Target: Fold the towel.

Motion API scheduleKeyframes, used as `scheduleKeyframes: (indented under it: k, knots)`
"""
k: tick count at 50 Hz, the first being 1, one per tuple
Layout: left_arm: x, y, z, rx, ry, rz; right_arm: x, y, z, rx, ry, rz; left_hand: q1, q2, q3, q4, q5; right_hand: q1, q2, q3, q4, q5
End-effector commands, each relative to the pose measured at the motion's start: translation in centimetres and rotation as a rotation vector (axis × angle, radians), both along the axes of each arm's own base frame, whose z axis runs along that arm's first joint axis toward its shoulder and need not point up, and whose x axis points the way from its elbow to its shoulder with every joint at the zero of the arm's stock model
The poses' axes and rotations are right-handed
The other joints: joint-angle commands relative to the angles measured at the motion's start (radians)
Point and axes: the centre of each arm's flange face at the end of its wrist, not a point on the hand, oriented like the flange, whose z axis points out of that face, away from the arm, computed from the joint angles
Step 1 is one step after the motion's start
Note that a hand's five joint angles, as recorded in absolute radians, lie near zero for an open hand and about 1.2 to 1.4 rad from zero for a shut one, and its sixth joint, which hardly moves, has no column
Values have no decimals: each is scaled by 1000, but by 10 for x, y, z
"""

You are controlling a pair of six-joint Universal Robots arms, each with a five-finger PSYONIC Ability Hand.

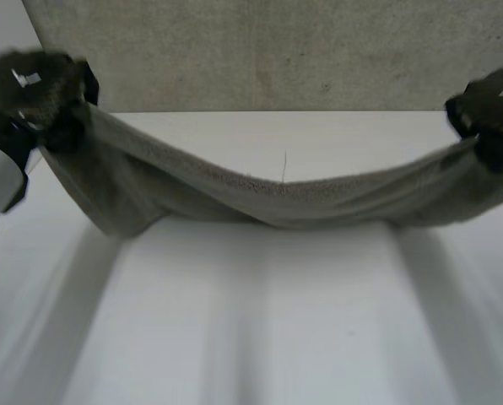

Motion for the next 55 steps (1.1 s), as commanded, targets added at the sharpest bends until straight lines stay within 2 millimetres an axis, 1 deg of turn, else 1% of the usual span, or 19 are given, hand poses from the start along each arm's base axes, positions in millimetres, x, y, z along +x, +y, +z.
scheduleKeyframes:
  k: [1,5,9,11,13,14,16,17,18,19,21,25,30,32,33,35,48,52,55]
  knots:
    - [-4,-29,-81,294,-73,3,6,-26,-46,166,169,63,209,179,180,178,198,49,50,48,53,49]
    - [-12,-65,-106,342,-81,1,18,-58,-63,176,215,49,209,179,180,178,198,49,50,48,53,49]
    - [-21,-95,-90,256,-62,7,37,-83,-51,67,224,14,209,179,180,178,198,49,50,48,53,49]
    - [-25,-110,-68,178,-34,4,48,-100,-34,-42,200,-25,209,179,180,178,198,49,50,48,53,49]
    - [-32,-129,-9,-22,45,-5,62,-124,35,-376,9,-123,209,179,180,178,198,49,50,48,53,49]
    - [-32,-129,-8,-23,46,-5,62,-124,35,-378,8,-123,209,179,180,178,198,49,50,48,53,49]
    - [-35,-134,53,-220,188,-11,58,-125,92,-589,-244,-172,209,179,180,178,198,49,50,48,53,49]
    - [-35,-134,54,-221,189,-11,58,-125,93,-590,-245,-172,209,179,180,178,198,49,50,48,53,49]
    - [-32,-132,83,-311,269,-12,56,-119,112,-642,-328,-163,209,179,180,178,198,49,50,48,53,49]
    - [-32,-132,83,-312,269,-12,55,-119,112,-643,-329,-162,209,179,180,178,198,49,50,48,53,49]
    - [-26,-124,121,-422,384,-14,53,-103,130,-665,-371,-129,209,179,180,178,198,49,50,48,53,49]
    - [-24,-122,122,-409,391,-8,57,-102,110,-567,-306,-93,209,179,180,178,198,49,50,48,53,49]
    - [-24,-123,86,-238,345,18,62,-97,56,-320,-160,-50,209,179,180,178,198,49,50,48,53,49]
    - [-22,-122,42,-81,303,43,63,-90,17,-158,-66,-37,209,179,180,178,198,49,50,48,53,49]
    - [-22,-122,42,-80,303,43,63,-90,16,-158,-66,-37,209,179,180,178,198,49,50,48,53,49]
    - [-21,-116,-2,44,263,48,62,-85,-2,-86,-31,-30,209,179,180,178,198,49,50,48,53,49]
    - [-9,-71,-140,277,-10,15,51,-38,-135,282,185,85,209,179,180,178,198,49,50,48,53,49]
    - [-4,-57,-153,302,-88,6,44,-28,-142,301,232,95,209,179,180,178,198,49,50,48,53,49]
    - [6,-47,-147,296,-142,19,36,-22,-121,253,235,86,209,179,180,178,198,49,50,48,53,49]
